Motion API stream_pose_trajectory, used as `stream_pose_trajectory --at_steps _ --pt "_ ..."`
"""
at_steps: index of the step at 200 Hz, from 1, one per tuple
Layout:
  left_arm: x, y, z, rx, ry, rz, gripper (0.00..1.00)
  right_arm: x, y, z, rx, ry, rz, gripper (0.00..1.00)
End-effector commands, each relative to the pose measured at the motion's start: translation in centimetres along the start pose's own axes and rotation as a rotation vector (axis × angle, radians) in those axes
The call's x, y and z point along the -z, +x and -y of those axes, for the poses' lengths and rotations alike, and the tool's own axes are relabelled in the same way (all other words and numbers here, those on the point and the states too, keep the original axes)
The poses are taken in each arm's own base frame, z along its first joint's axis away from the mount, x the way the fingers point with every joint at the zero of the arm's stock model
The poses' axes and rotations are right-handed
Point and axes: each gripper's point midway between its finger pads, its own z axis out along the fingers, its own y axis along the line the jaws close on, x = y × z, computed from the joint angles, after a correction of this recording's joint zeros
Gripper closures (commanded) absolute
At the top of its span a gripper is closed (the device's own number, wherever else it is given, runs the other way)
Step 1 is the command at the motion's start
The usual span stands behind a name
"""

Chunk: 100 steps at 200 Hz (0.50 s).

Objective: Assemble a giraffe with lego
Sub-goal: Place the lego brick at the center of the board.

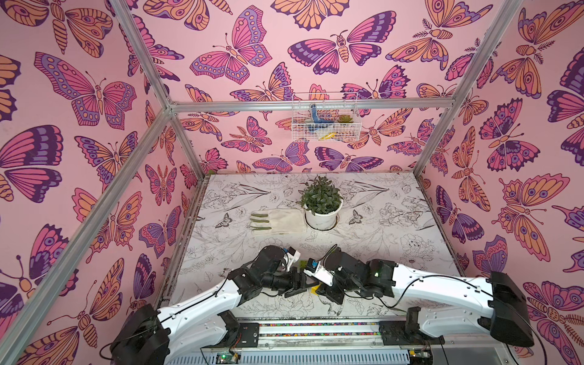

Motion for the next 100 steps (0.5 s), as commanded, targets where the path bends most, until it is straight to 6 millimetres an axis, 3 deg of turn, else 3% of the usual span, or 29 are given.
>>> stream_pose_trajectory --at_steps 1,37,100 --pt "1.0 0.1 -2.1 -0.008 -0.109 0.016 0.19 -0.2 2.9 1.4 -0.057 0.069 -0.087 0.78" --pt "2.4 -0.7 -4.6 0.028 -0.241 0.096 0.20 -2.4 4.0 2.0 -0.088 0.095 -0.098 0.78" --pt "3.9 -1.1 -5.3 0.014 -0.344 0.132 0.20 -5.1 4.1 2.7 -0.100 0.125 -0.111 0.77"
